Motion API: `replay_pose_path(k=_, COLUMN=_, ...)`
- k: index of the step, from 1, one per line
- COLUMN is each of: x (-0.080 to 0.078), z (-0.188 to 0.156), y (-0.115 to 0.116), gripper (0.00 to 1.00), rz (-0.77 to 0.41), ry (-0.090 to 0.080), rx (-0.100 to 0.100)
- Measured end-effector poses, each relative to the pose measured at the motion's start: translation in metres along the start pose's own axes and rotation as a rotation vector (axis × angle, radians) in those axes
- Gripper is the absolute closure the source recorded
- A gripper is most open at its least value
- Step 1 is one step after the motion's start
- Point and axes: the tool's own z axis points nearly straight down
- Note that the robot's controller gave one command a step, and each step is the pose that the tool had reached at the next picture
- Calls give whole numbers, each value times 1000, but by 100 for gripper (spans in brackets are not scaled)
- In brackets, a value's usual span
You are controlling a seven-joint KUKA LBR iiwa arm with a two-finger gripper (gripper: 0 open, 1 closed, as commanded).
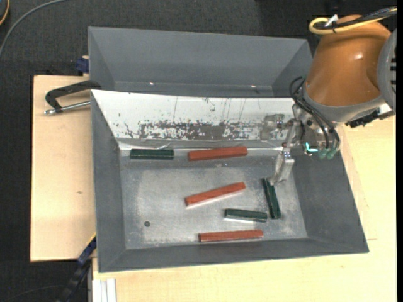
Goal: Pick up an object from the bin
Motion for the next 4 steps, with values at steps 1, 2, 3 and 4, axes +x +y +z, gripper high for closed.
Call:
replay_pose_path(k=1, x=24, z=162, y=93, gripper=0, rz=-100, ry=5, rx=-2)
replay_pose_path(k=2, x=22, z=125, y=69, gripper=0, rz=-73, ry=-11, rx=1)
replay_pose_path(k=3, x=17, z=118, y=94, gripper=0, rz=195, ry=-8, rx=-2)
replay_pose_path(k=4, x=25, z=159, y=70, gripper=0, rz=346, ry=1, rx=0)
